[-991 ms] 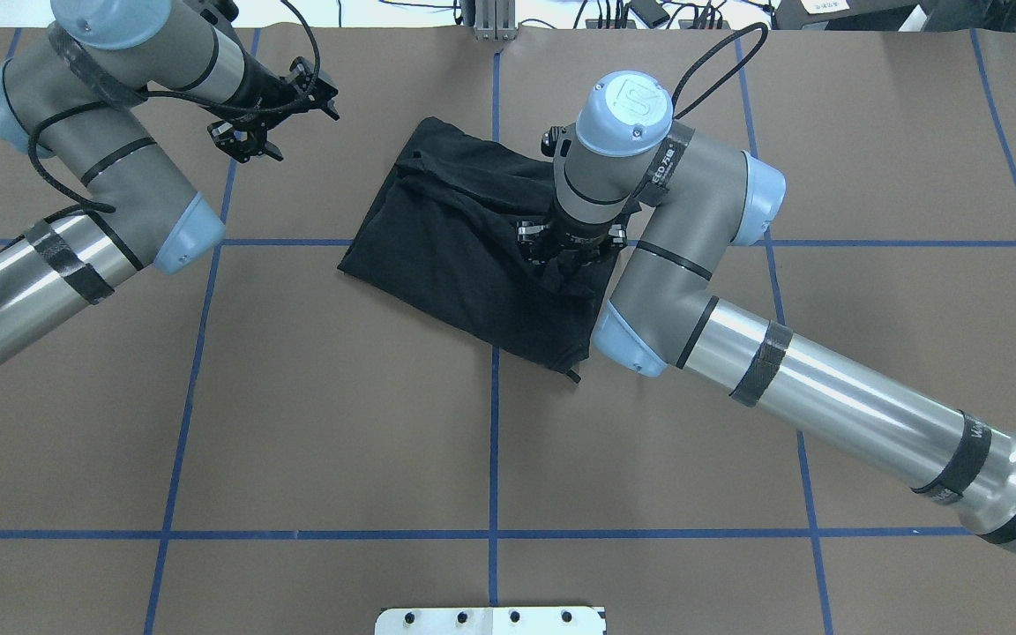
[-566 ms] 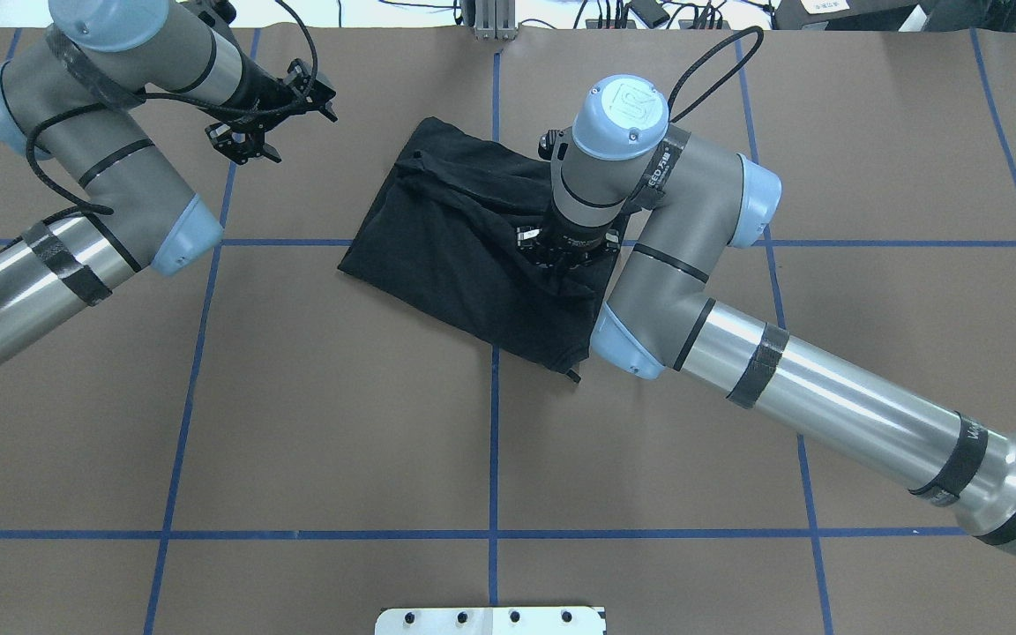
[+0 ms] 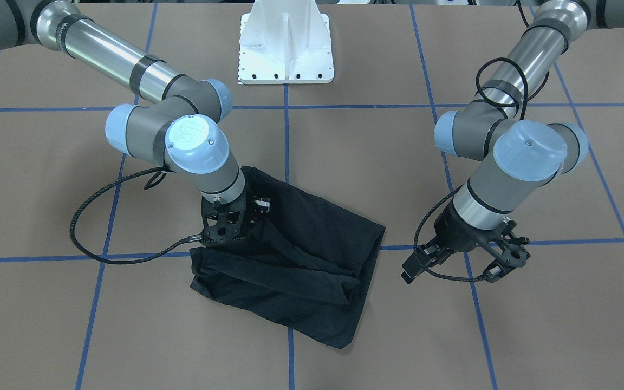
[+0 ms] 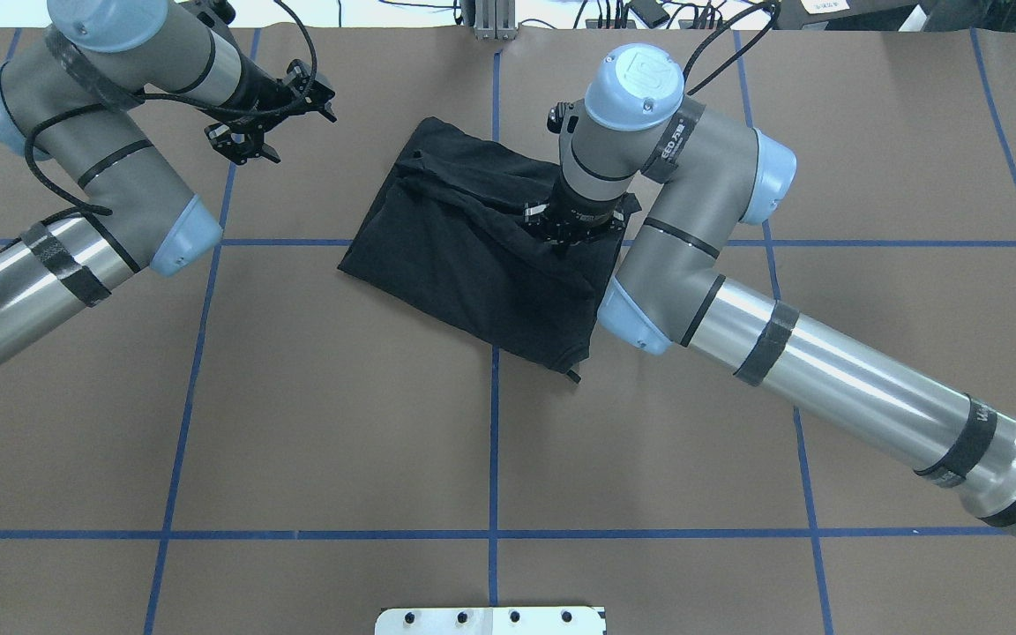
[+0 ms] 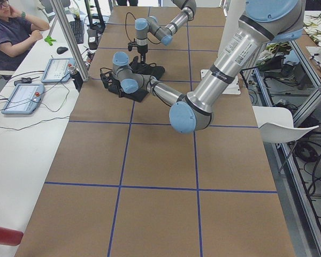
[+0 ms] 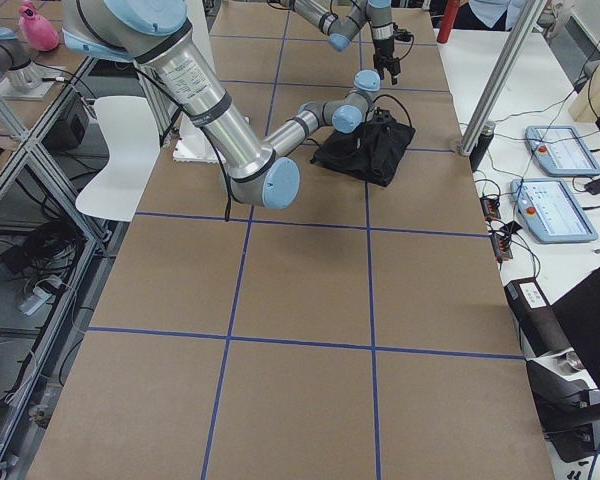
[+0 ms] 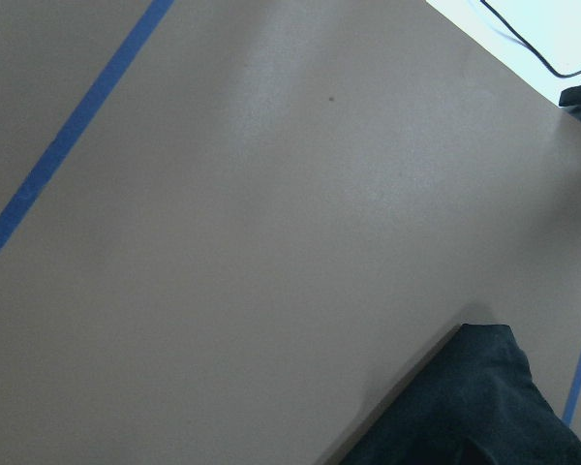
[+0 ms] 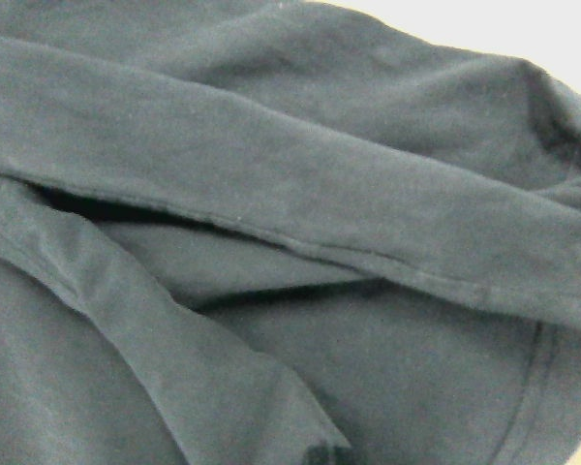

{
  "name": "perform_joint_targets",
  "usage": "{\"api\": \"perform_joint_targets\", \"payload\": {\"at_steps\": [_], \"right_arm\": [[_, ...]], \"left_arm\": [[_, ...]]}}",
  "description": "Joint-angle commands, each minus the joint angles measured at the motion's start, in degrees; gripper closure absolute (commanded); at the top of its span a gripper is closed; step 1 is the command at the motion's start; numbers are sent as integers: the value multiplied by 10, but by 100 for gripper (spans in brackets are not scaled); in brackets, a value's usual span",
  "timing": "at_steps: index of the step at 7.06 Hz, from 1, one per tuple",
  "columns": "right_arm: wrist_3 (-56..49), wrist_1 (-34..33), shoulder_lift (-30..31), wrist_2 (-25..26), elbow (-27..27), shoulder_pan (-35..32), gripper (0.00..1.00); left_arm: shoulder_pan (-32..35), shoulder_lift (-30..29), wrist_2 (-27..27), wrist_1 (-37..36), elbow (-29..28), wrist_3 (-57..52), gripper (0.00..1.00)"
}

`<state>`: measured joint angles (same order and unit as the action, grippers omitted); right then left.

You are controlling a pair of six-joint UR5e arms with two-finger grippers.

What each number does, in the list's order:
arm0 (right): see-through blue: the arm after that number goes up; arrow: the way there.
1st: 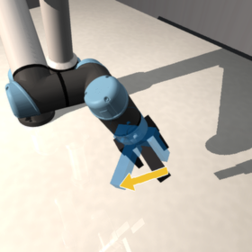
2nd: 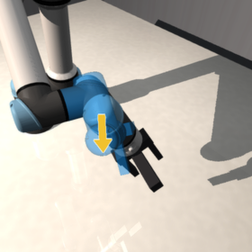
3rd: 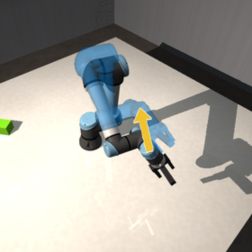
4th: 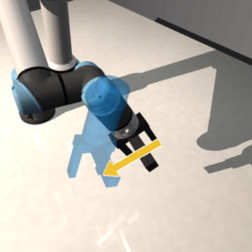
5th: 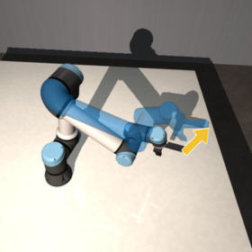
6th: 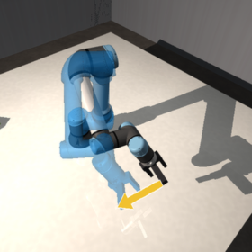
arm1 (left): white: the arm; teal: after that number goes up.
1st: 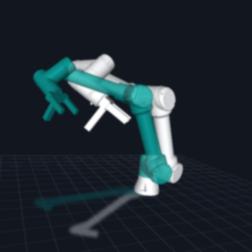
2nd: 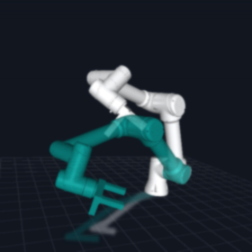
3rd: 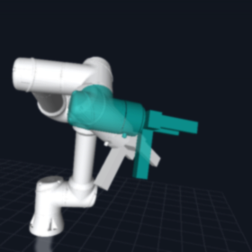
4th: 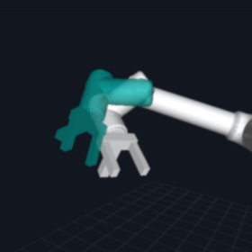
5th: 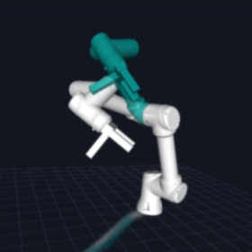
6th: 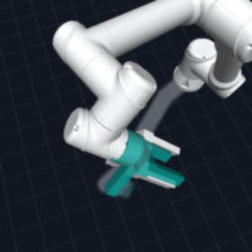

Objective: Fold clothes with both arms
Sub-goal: 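Raise the right gripper off the shirt toward the far corner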

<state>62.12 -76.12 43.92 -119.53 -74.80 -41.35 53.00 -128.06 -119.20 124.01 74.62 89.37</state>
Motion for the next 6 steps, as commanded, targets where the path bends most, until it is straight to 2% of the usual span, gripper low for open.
{"api": "perform_joint_targets", "payload": {"at_steps": [1, 3, 6], "right_arm": [[-30, -1, 2, -4, 3, -46, 100], [-45, 1, 2, -5, 49, -72, 100], [-43, 2, 1, 0, 71, -69, 100]], "left_arm": [[0, -1, -1, 0, 1, -1, 0], [0, 0, 0, 0, 3, 0, 0], [0, 0, 1, 0, 5, 0, 0]]}}
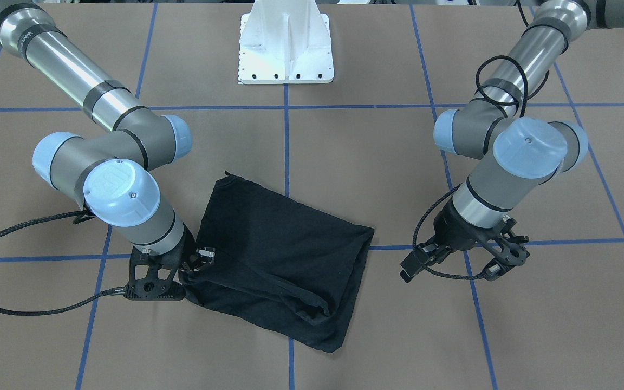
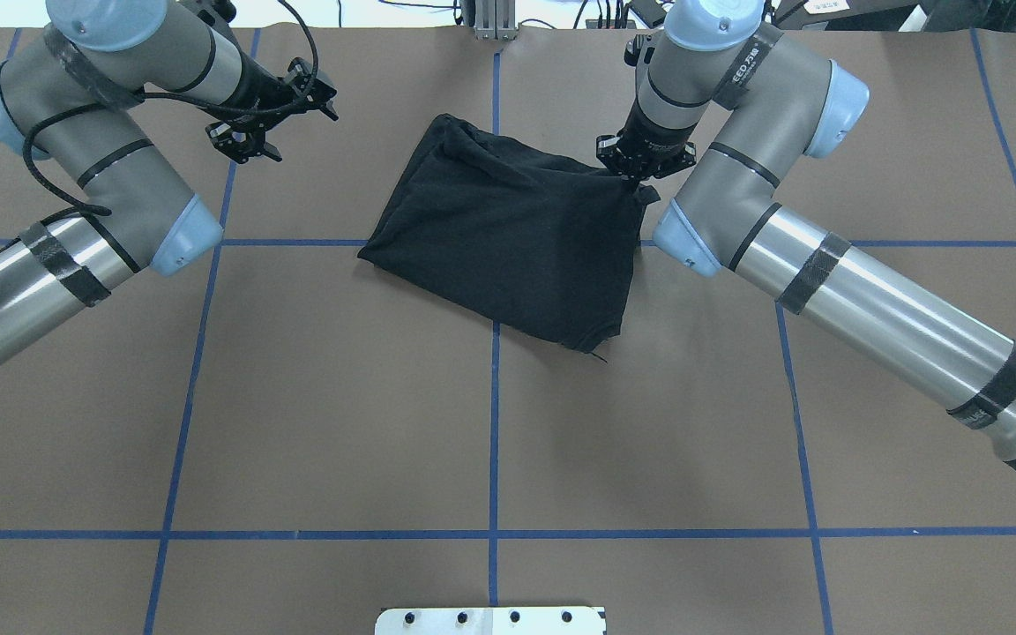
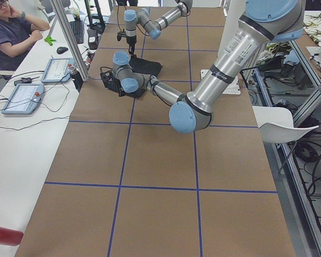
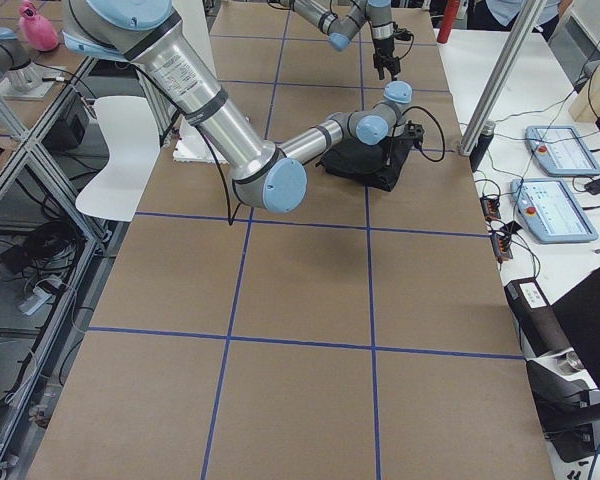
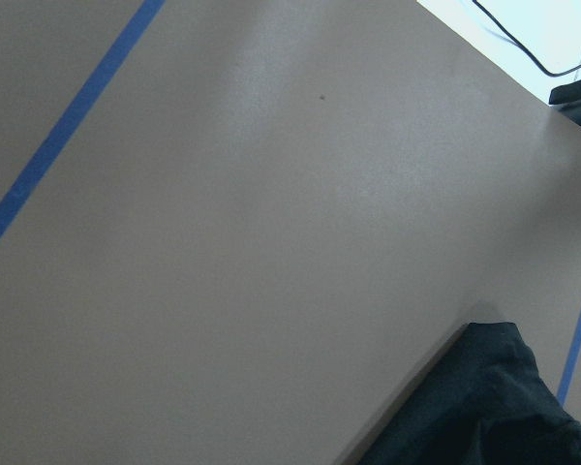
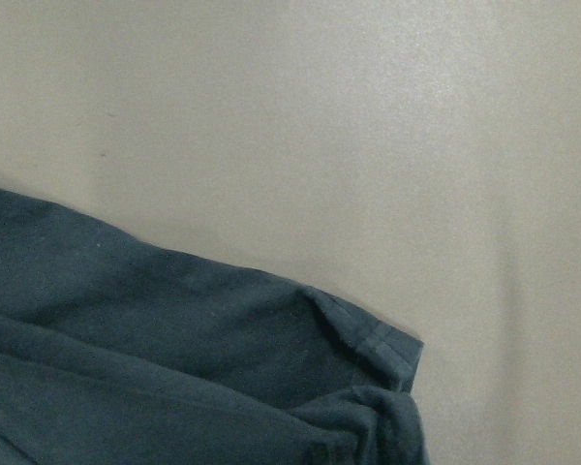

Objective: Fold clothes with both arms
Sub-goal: 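Raise the right gripper off the shirt toward the far corner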

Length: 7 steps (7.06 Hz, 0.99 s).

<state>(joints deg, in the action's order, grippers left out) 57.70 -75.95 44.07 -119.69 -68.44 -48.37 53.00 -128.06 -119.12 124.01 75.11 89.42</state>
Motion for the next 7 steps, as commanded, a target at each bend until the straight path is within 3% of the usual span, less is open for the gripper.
{"api": "perform_joint_targets", "payload": {"at_steps": [1, 2, 3, 4, 5, 7], "right_arm": [[-1, 1, -1, 3, 19, 1, 100], [0, 1, -1, 9, 20, -1, 100], [-1, 1, -5, 7, 21, -11, 74], [-1, 1, -10, 7, 21, -14, 1], [-4, 1, -19, 2, 19, -26, 0], [-15, -10, -27, -55, 5, -90, 0]], "left_arm": [[0, -1, -1, 0, 0, 1, 0], [-1, -1, -1, 0, 1, 1, 0], [0, -1, -1, 0, 4, 1, 0], [0, -1, -1, 1, 6, 0, 0], [0, 4, 0, 1, 20, -5, 0], [8, 74, 0, 3, 108, -26, 0]]}}
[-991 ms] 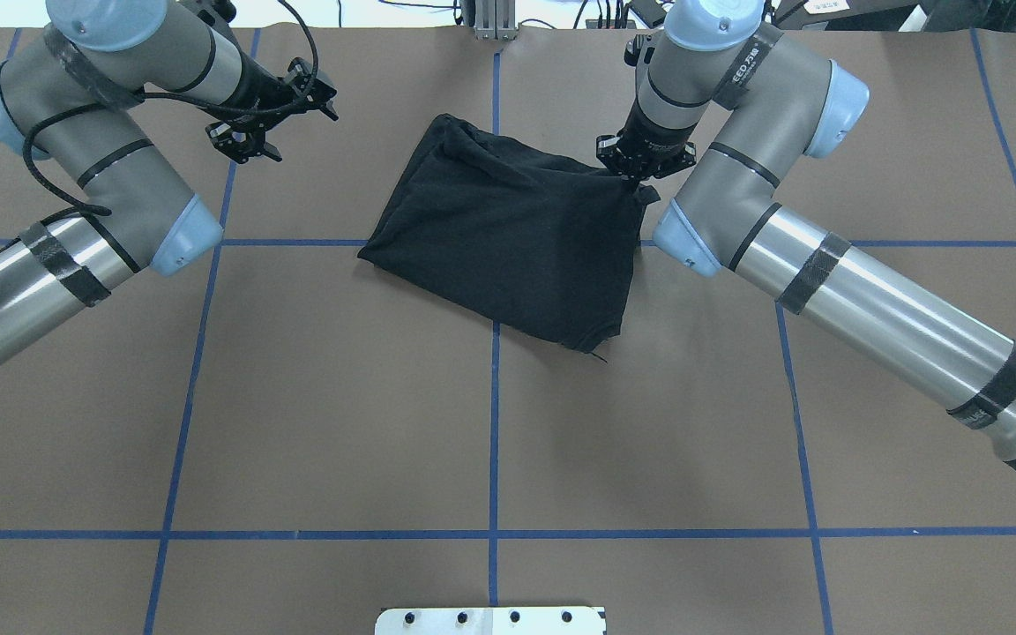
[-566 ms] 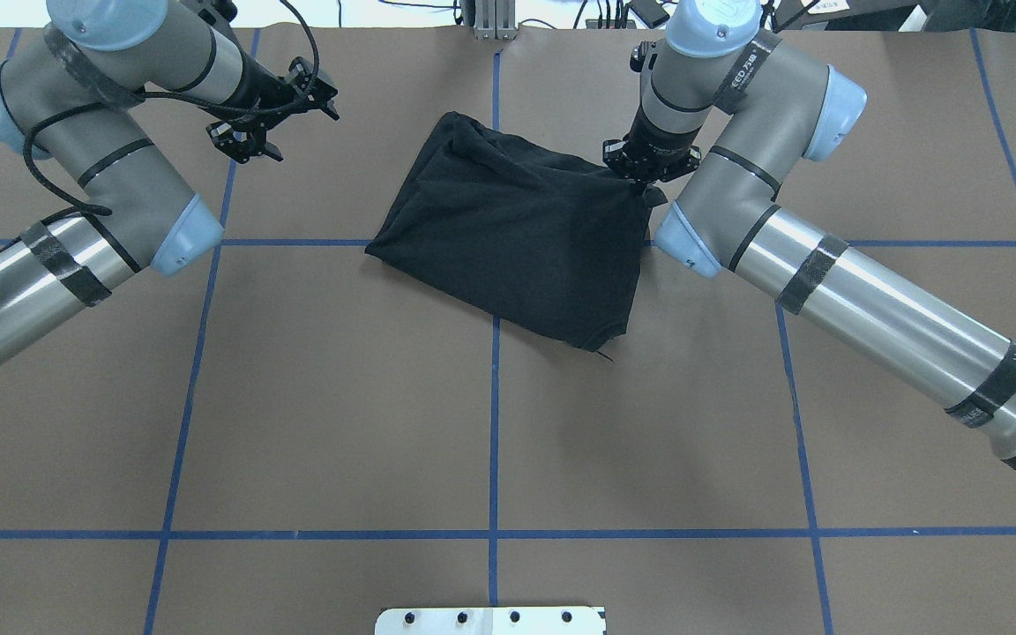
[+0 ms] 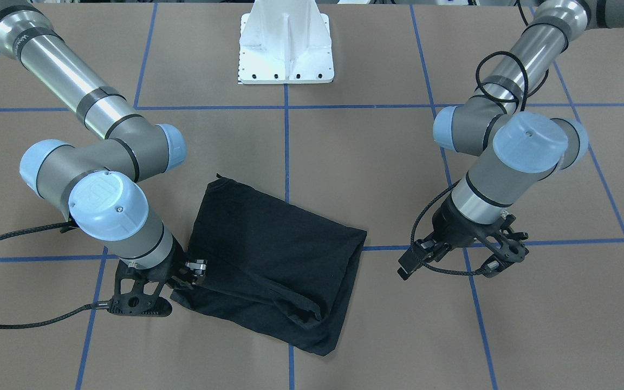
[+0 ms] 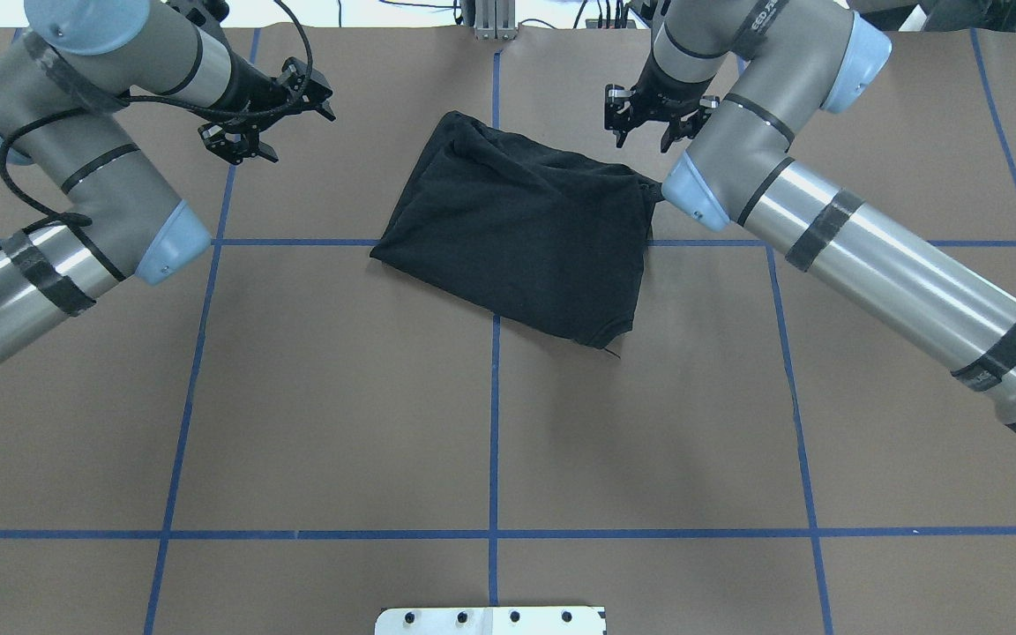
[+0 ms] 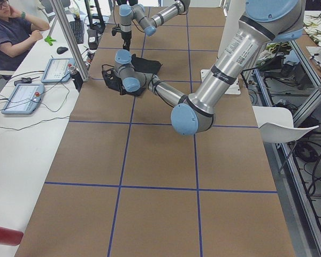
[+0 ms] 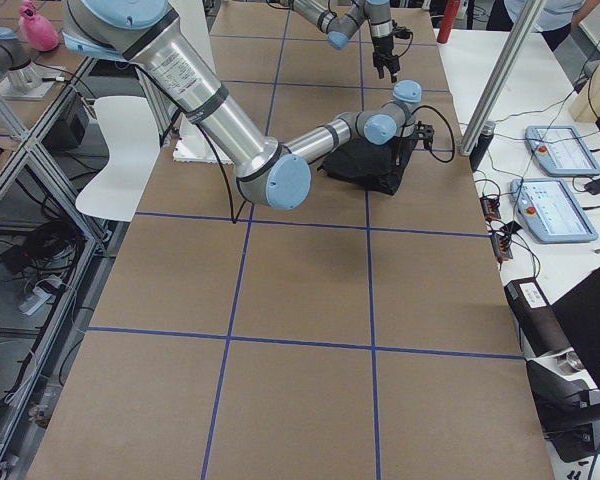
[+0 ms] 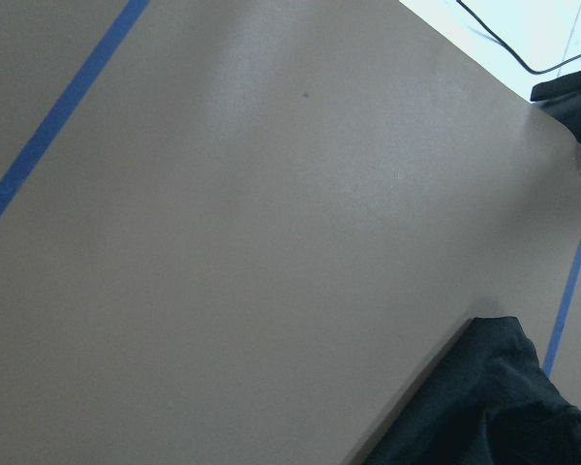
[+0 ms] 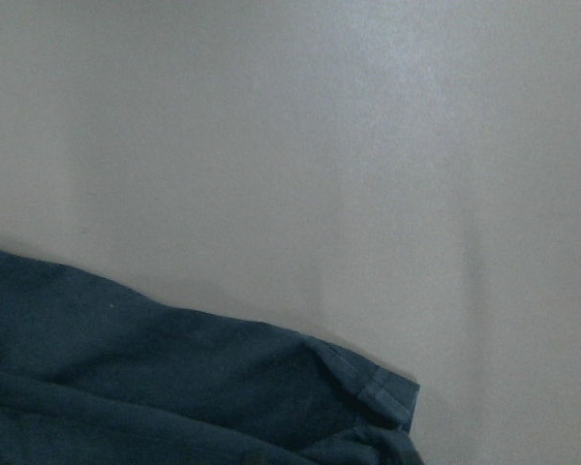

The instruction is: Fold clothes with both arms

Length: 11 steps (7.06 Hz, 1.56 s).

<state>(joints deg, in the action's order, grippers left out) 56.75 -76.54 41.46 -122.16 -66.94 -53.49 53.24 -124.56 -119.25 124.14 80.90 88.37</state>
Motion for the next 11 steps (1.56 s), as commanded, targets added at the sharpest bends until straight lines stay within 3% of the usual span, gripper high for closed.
{"api": "perform_joint_targets", "payload": {"at_steps": [1, 2, 4, 6, 8, 9, 10, 11], "right_arm": [[-28, -29, 16, -40, -30, -67, 0], [-108, -73, 46, -38, -63, -89, 0], [-314, -89, 132, -35, -84, -152, 0], [-508, -91, 193, -40, -91, -216, 0], [-538, -69, 267, -47, -119, -248, 0], [-533, -18, 309, -57, -134, -256, 0], [-537, 61, 355, -53, -133, -256, 0], [-531, 98, 371, -52, -130, -259, 0]], "left_arm": [[23, 84, -3, -1, 88, -75, 0], [42, 135, -3, -1, 121, -168, 0], [87, 219, 0, 7, 126, -338, 0], [140, 238, -5, 1, 121, -477, 0], [190, 250, -33, -2, 119, -593, 0], [214, 277, -39, 5, 118, -663, 0], [225, 298, -38, 7, 118, -686, 0], [225, 304, -32, 7, 116, -685, 0]]}}
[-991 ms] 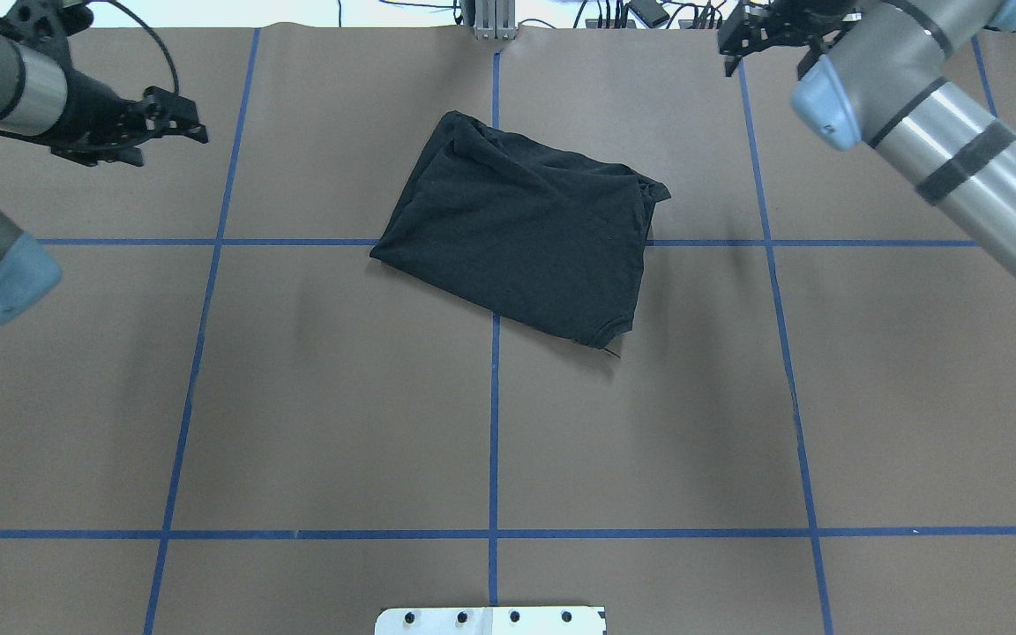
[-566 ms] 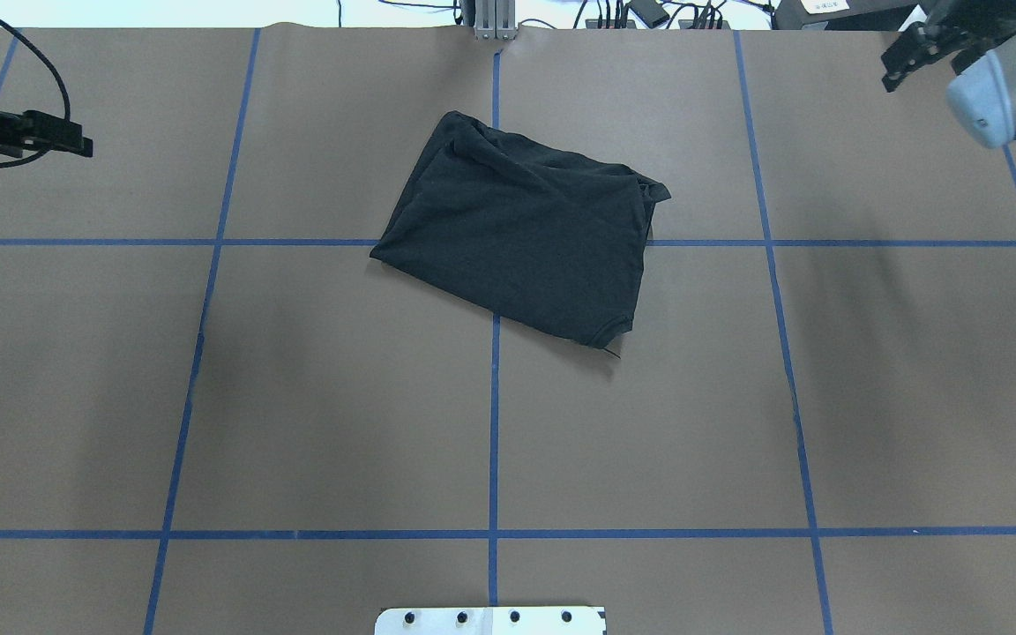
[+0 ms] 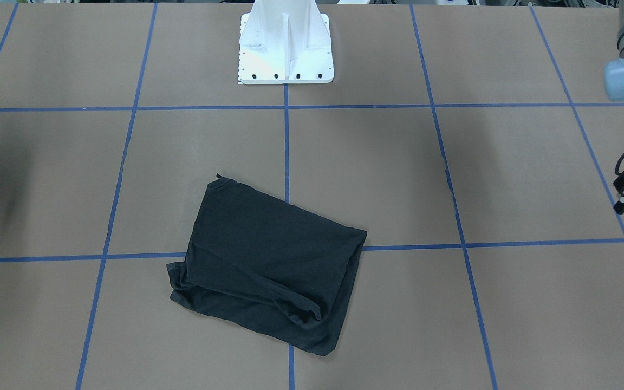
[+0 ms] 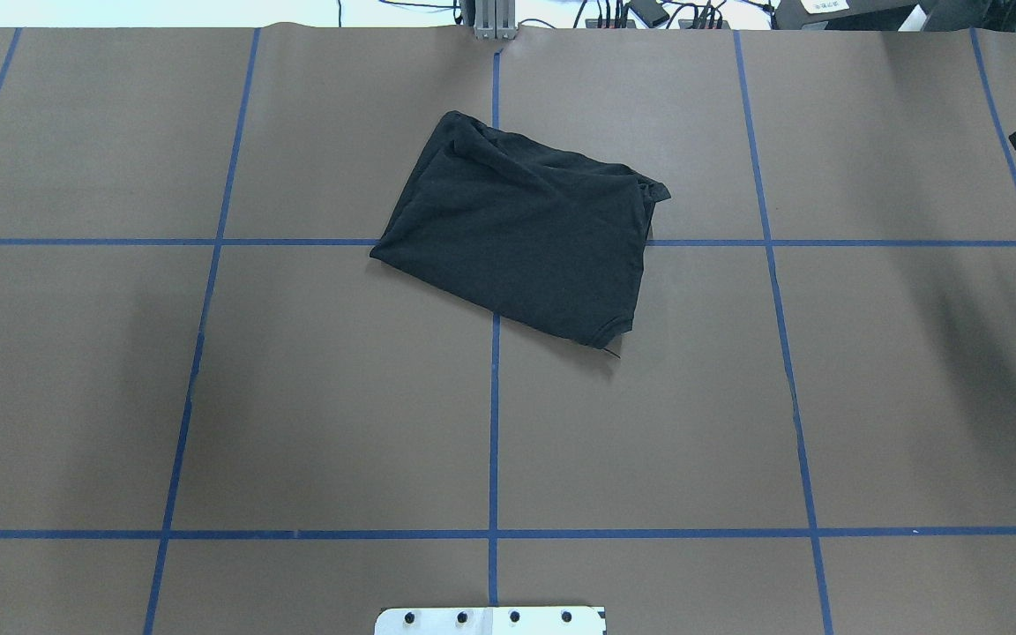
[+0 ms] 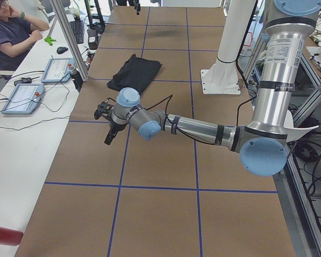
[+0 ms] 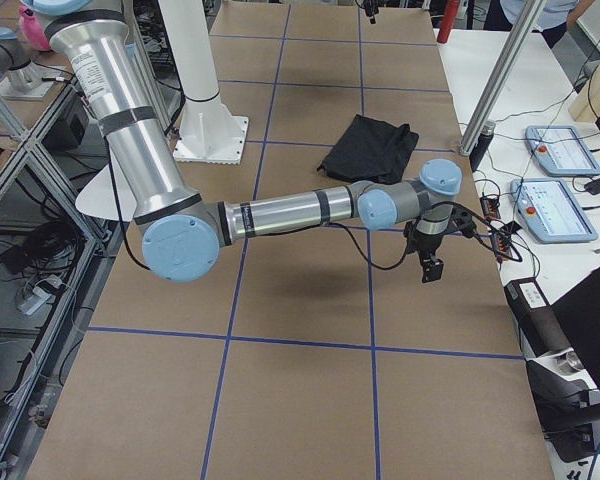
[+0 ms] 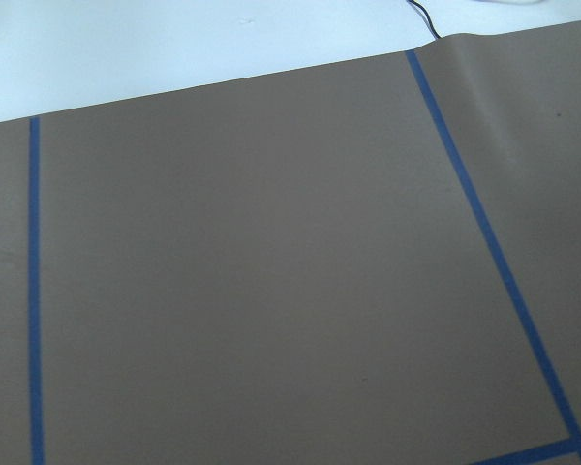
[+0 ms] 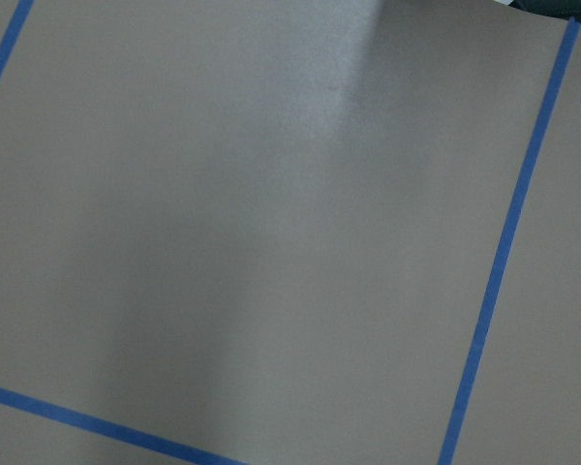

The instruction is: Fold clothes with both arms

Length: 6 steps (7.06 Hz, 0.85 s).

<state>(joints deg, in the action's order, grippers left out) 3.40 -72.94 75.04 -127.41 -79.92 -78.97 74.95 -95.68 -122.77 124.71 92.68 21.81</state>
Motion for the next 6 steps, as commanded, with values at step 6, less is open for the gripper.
{"api": "perform_joint_targets", "payload": {"at_steps": [6], "right_arm": [[-6, -206, 152, -36, -181, -65, 0]], "left_arm": [[84, 43, -22, -174, -16, -261, 0]]}}
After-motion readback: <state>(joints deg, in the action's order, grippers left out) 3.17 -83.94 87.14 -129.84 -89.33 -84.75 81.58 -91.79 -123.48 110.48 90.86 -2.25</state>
